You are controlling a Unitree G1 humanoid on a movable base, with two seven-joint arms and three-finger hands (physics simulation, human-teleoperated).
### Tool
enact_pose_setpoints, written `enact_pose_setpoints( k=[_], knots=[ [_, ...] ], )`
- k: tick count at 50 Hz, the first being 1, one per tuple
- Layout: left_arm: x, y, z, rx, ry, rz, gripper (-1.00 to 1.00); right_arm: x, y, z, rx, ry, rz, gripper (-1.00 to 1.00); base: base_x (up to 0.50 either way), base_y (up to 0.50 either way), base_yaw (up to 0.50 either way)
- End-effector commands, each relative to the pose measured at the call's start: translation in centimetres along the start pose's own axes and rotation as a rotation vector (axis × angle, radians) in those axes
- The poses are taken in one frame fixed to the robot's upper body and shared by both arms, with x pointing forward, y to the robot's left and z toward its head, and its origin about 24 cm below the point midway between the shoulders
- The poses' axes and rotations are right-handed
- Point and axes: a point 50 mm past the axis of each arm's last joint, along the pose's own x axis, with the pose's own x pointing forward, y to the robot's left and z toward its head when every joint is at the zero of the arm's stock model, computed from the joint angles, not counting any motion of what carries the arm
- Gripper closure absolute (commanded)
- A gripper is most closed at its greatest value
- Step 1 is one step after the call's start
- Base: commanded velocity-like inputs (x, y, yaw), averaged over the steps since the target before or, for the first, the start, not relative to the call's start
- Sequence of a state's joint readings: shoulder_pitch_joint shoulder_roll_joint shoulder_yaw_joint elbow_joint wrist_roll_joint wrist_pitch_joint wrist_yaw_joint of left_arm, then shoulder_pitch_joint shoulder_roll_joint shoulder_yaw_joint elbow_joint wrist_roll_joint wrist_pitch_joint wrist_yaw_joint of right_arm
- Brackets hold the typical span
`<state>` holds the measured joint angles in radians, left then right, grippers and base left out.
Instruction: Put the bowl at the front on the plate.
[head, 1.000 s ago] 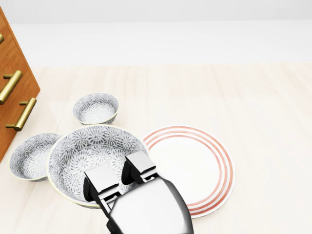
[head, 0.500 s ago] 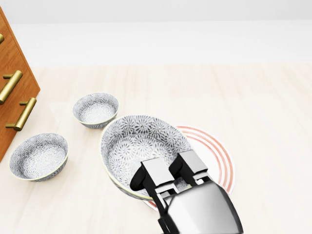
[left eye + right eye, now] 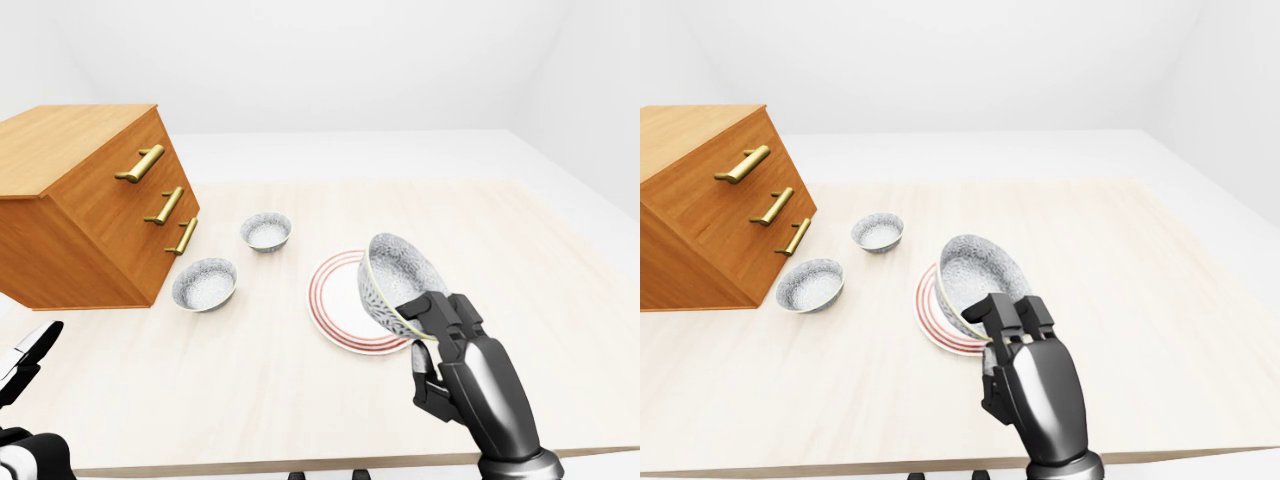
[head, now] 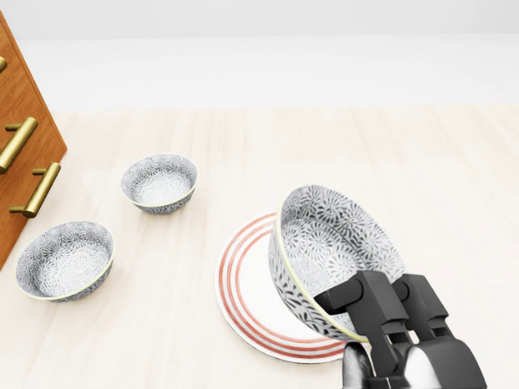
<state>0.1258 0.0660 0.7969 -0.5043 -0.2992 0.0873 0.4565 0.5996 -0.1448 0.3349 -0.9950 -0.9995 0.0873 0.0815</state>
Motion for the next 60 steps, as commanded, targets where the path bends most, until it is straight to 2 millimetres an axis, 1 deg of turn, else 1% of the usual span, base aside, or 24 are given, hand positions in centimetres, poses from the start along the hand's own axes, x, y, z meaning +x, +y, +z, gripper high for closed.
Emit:
enact_pose_setpoints(
  k=[1,30,36,41,44,45,50,54,56,59,60],
  knots=[
    [0.0,0.0,-0.1,0.002,0.002,0.0,-1.0,-0.5,-0.4,-0.7,0.032,0.049,-0.065,1.0,0.0,0.0,0.0],
    [0.0,0.0,-0.1,0.002,0.002,0.0,-1.0,-0.5,-0.4,-0.7,0.032,0.045,-0.066,1.0,0.0,0.0,0.0],
    [0.0,0.0,-0.1,0.004,0.004,0.001,-1.0,0.4,-0.7,-1.9,-0.05,0.083,-0.06,1.0,0.0,0.0,0.0],
    [0.0,0.0,0.6,-0.011,-0.025,0.0,-1.0,1.5,-0.4,-3.4,-0.146,0.14,-0.032,1.0,0.0,0.0,0.0],
    [0.0,0.0,0.3,-0.003,-0.013,-0.001,-1.0,2.0,-0.3,-4.0,-0.195,0.171,-0.025,1.0,0.0,0.0,0.0],
    [0.0,0.0,0.4,-0.005,-0.017,-0.001,-1.0,2.3,-0.2,-4.3,-0.247,0.184,-0.01,1.0,0.0,0.0,0.0],
    [0.0,0.0,0.5,-0.007,-0.019,0.0,-1.0,3.0,0.1,-5.1,-0.294,0.223,-0.006,1.0,0.0,0.0,0.0],
    [0.0,0.0,0.1,-0.001,-0.006,0.0,-1.0,3.4,0.4,-5.5,-0.334,0.241,-0.003,1.0,0.0,0.0,0.0],
    [0.0,0.0,0.5,-0.009,-0.02,0.001,-1.0,3.7,0.6,-5.4,-0.382,0.241,0.001,1.0,0.0,0.0,0.0],
    [0.0,0.0,0.2,-0.005,-0.007,0.001,-1.0,4.2,0.6,-5.1,-0.51,0.238,0.01,1.0,0.0,0.0,0.0],
    [0.0,0.0,0.2,-0.006,-0.009,0.001,-1.0,4.3,0.6,-5.1,-0.525,0.24,0.015,1.0,0.0,0.0,0.0]
  ],
)
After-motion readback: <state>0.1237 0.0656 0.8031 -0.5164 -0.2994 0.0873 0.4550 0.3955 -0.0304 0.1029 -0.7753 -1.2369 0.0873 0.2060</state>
